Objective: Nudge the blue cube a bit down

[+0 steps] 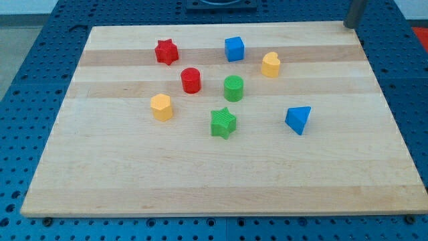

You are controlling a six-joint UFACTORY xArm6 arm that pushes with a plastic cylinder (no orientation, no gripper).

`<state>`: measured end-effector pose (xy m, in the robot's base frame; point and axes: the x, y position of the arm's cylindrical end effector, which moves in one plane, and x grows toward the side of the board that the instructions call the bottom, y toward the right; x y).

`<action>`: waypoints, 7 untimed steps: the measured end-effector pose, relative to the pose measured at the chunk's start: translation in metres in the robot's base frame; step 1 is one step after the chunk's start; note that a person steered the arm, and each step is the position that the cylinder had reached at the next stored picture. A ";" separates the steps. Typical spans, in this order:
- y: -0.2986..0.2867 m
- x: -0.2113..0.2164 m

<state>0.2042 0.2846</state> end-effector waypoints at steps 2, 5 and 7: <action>-0.016 -0.006; -0.054 -0.008; -0.076 -0.008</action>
<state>0.1964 0.2089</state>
